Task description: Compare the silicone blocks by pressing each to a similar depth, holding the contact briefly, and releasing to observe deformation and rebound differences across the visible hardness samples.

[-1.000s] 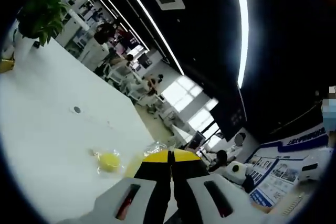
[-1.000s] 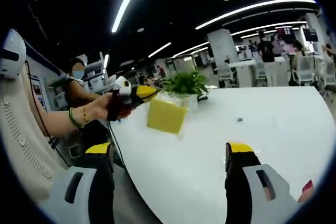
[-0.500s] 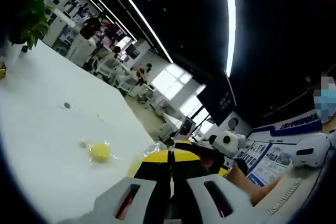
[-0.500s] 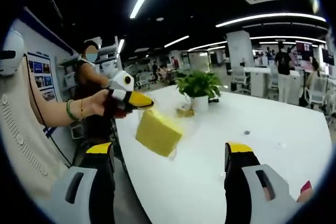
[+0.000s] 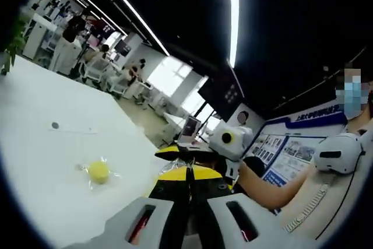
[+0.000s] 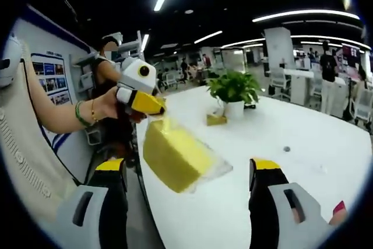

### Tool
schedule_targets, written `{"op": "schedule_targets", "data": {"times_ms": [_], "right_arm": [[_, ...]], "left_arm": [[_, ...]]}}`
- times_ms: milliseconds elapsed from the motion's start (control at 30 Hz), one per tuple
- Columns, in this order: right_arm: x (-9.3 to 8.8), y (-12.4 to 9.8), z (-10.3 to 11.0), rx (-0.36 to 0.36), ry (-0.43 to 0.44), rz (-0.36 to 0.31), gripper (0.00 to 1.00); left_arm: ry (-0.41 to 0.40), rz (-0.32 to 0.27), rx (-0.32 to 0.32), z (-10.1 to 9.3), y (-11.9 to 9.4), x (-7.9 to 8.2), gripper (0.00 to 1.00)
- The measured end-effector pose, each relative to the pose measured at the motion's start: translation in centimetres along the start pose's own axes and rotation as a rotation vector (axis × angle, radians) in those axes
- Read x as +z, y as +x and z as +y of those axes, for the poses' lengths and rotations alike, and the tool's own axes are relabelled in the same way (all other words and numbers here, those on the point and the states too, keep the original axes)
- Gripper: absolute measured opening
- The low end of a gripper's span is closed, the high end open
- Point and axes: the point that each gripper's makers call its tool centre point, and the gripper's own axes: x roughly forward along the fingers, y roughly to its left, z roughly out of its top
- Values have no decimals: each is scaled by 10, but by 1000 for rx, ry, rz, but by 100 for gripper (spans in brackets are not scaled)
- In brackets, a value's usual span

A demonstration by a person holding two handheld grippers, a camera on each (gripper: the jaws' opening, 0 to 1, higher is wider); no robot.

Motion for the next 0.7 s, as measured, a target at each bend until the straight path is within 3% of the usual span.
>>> {"op": "schedule_targets", "data": {"times_ms": [700], "right_arm": [[-24, 45, 23, 137, -26, 143, 75]], "left_arm": [[53, 159, -125, -18, 7, -16, 0]]}}
